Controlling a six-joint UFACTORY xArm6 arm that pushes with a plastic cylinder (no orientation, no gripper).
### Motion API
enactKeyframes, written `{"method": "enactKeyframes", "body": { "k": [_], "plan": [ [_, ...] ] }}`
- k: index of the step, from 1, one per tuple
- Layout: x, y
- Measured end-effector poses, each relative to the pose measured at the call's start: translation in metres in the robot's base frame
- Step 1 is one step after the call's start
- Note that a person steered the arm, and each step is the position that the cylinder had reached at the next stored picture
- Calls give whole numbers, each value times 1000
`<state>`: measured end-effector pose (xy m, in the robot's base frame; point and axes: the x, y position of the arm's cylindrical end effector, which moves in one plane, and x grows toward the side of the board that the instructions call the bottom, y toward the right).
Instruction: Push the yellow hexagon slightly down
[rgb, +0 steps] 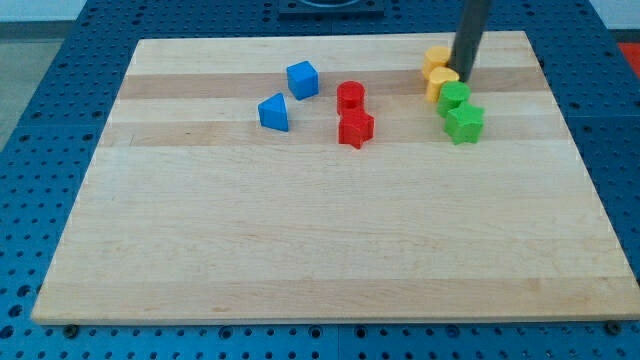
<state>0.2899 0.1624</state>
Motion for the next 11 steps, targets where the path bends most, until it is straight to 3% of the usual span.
{"method": "enactKeyframes", "body": {
  "k": [1, 2, 4, 10, 11],
  "plan": [
    [0, -10],
    [2, 21],
    [-48, 51],
    [-52, -49],
    [-53, -43]
  ]
}}
